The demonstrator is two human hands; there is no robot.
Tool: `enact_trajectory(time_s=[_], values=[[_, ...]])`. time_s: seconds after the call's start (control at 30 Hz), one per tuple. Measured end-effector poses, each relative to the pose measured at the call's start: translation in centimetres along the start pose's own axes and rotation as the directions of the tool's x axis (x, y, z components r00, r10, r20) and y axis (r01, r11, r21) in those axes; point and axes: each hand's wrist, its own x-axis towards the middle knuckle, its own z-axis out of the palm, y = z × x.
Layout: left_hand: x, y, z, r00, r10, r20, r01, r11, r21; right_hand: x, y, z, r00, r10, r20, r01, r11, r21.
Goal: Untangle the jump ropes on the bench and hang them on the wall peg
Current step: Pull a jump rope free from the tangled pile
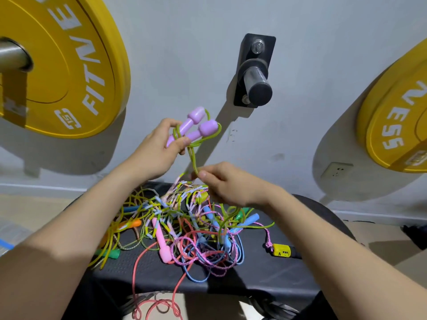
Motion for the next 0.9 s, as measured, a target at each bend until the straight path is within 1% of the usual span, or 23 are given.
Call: enact_trajectory(time_s=[0.03,0.07,0.1,0.13,0.2,0.23,0.3,0.37,0.43,0.5,0.53,0.6,0.7,0.73,0.8,0.87,0.9], values=[[0.0,-0.2,0.0,1.0,-0.007,0.011,0.007,1.0,0.005,-0.1,-0.8,0.4,0.997,-0.074,-0.022,0.069,0.979,-0.191],[0.0,-0.3,0.1,1.0,-0.013,0.025,0.013,1.0,0.02,-0.3,-1.4,0.7,0.993,-0.118,-0.023,0.101,0.921,-0.375],[-0.1,-0.4,0.4,0.999,-0.025,0.035,0.024,0.999,0.036,-0.4,-1.8,0.8,0.991,-0.131,-0.018,0.102,0.845,-0.524],[-0.1,-0.5,0.7,0.999,-0.038,0.038,0.036,0.998,0.052,-0.5,-2.0,0.7,0.991,-0.132,-0.018,0.092,0.776,-0.624],[-0.3,-0.5,1.2,0.998,-0.06,0.027,0.057,0.993,0.1,-0.7,-2.0,0.1,0.986,-0.161,-0.044,0.08,0.687,-0.722],[-0.5,-0.4,1.3,0.998,-0.058,0.03,0.053,0.989,0.138,-0.8,-1.9,-0.3,0.976,-0.207,-0.063,0.09,0.655,-0.75],[-0.6,-0.3,1.3,0.997,-0.016,0.076,0.0,0.977,0.212,-1.1,-2.0,-0.8,0.944,-0.314,-0.102,0.118,0.609,-0.785],[-0.8,-0.2,1.2,0.988,0.039,0.153,-0.072,0.973,0.218,-1.5,-1.9,-1.4,0.907,-0.376,-0.19,0.09,0.612,-0.786],[-0.9,-0.1,1.0,0.968,0.089,0.234,-0.127,0.98,0.151,-1.8,-1.5,-2.3,0.871,-0.38,-0.311,0.0,0.633,-0.774],[-1.1,0.2,1.1,0.928,0.122,0.351,-0.155,0.986,0.067,-1.9,-1.0,-3.0,0.837,-0.381,-0.394,-0.051,0.662,-0.748],[-1.4,0.4,1.3,0.898,0.138,0.418,-0.17,0.985,0.038,-1.8,-0.8,-3.2,0.821,-0.379,-0.428,-0.052,0.696,-0.716],[-1.9,1.1,1.6,0.837,0.166,0.521,-0.225,0.973,0.051,-1.7,-0.4,-3.0,0.803,-0.35,-0.483,-0.06,0.758,-0.649],[-2.3,1.3,2.0,0.762,0.134,0.634,-0.273,0.954,0.126,-1.1,0.5,-2.5,0.809,-0.219,-0.545,-0.141,0.828,-0.543],[-2.4,1.4,2.1,0.756,0.121,0.643,-0.284,0.946,0.156,-1.0,0.7,-2.7,0.81,-0.166,-0.563,-0.159,0.861,-0.483],[-2.7,1.5,2.3,0.782,0.096,0.616,-0.298,0.926,0.234,-1.0,1.0,-3.2,0.798,-0.075,-0.598,-0.184,0.914,-0.361],[-2.9,1.6,2.4,0.811,0.07,0.581,-0.29,0.91,0.297,-0.8,1.3,-3.7,0.799,-0.002,-0.601,-0.171,0.958,-0.231],[-2.9,1.6,2.4,0.814,0.051,0.579,-0.278,0.909,0.31,-0.7,1.5,-3.9,0.807,0.036,-0.589,-0.158,0.975,-0.156]])
